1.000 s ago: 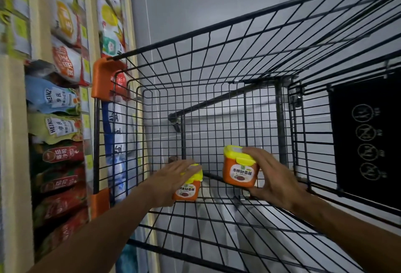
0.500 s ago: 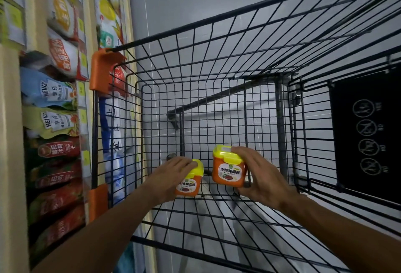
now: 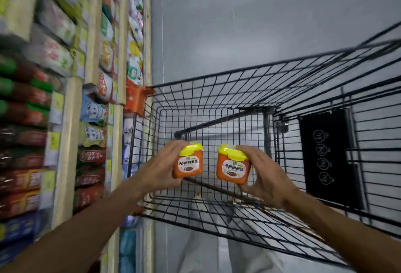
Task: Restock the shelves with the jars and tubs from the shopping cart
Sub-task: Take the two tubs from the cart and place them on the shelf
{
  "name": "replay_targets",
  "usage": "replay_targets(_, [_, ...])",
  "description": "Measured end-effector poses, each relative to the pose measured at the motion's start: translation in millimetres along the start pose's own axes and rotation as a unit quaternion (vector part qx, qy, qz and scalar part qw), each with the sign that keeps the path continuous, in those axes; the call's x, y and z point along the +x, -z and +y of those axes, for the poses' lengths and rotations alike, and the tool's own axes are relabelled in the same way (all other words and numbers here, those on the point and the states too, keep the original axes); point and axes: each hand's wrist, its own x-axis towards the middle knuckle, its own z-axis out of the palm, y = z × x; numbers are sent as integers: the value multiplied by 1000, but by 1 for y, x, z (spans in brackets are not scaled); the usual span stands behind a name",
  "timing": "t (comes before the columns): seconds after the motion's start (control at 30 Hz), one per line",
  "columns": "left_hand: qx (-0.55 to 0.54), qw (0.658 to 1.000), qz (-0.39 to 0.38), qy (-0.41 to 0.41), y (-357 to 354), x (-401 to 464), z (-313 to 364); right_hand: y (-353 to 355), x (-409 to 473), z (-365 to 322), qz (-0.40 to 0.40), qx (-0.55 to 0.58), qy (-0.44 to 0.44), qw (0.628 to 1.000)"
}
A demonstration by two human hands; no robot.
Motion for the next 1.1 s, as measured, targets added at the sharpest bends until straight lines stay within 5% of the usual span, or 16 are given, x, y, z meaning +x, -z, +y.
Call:
replay_targets(0.6, [25, 932, 325, -157, 299, -86, 238, 311, -74, -229, 271, -129, 136, 944])
replay_targets(0.83, [101, 900, 348, -241, 337, -112, 294, 358, -108, -270, 316, -195, 187, 909])
replay_targets(1.1, [167, 884, 384, -210, 343, -155, 339, 388, -133, -283, 352, -208, 248, 878])
